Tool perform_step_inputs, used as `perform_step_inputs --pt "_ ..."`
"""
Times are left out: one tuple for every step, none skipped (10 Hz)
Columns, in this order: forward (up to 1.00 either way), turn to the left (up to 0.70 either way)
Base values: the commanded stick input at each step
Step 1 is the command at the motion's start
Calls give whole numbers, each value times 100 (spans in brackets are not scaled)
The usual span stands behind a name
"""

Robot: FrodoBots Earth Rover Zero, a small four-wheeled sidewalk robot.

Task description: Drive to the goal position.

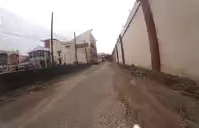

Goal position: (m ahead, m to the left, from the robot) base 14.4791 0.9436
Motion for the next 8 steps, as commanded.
perform_step_inputs --pt "70 0" --pt "70 0" --pt "70 0" --pt "70 0" --pt "70 0" --pt "70 0" --pt "70 0" --pt "70 0"
